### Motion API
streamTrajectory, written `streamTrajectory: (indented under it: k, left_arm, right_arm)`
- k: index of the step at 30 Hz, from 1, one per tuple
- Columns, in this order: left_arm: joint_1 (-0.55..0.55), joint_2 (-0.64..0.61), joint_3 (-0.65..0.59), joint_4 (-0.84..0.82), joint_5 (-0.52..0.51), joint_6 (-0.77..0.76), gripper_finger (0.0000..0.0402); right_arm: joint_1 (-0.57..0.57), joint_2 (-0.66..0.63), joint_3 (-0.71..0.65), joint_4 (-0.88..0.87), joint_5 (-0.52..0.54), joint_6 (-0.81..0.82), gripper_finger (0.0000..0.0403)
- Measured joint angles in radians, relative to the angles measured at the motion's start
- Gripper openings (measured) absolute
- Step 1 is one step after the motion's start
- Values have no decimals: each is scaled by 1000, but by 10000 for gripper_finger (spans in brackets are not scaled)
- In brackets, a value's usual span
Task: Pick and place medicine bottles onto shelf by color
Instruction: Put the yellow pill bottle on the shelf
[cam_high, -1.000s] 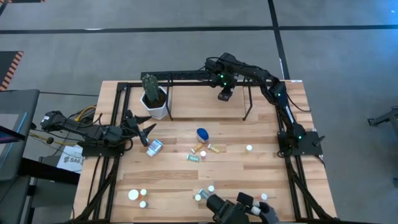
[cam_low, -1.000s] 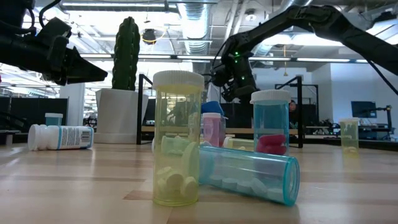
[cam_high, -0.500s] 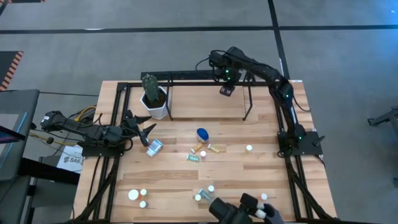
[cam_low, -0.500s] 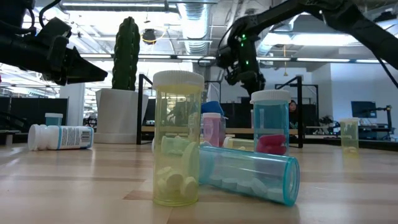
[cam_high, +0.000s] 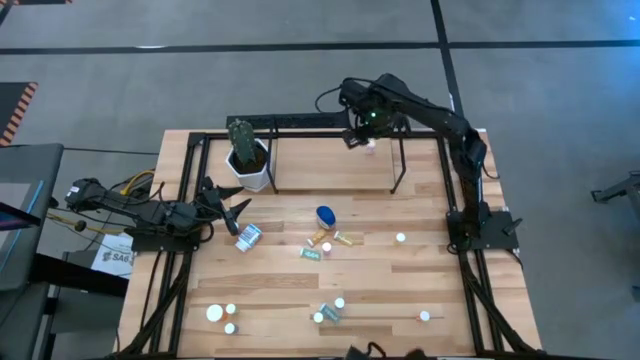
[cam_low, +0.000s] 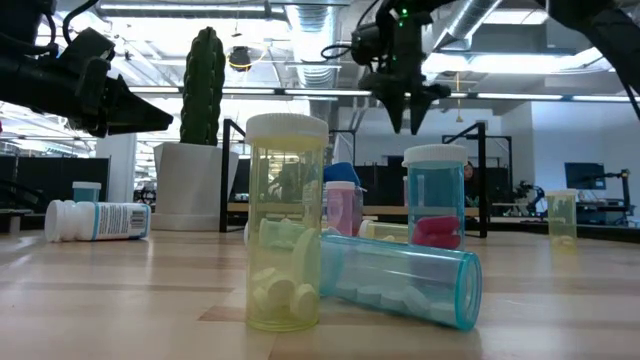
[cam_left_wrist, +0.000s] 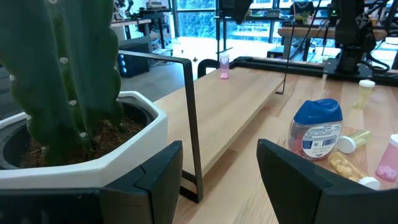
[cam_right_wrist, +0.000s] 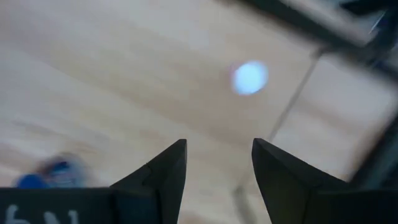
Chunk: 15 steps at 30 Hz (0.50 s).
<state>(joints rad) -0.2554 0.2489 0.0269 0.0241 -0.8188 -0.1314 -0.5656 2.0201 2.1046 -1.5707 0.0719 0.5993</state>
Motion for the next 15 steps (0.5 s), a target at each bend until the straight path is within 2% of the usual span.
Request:
streamTrajectory:
  k: [6,11,15]
  left_arm:
    - [0,0,0,0,0,0,196]
    - [0,0,0,0,0,0,196]
    - [0,0,0,0,0,0,196]
  right_arm:
    - [90,0,0,0,-59,268,201]
    - [151,-20,-17,1,-140,294,192]
    - [200,-95,-136,0,-152,355,180]
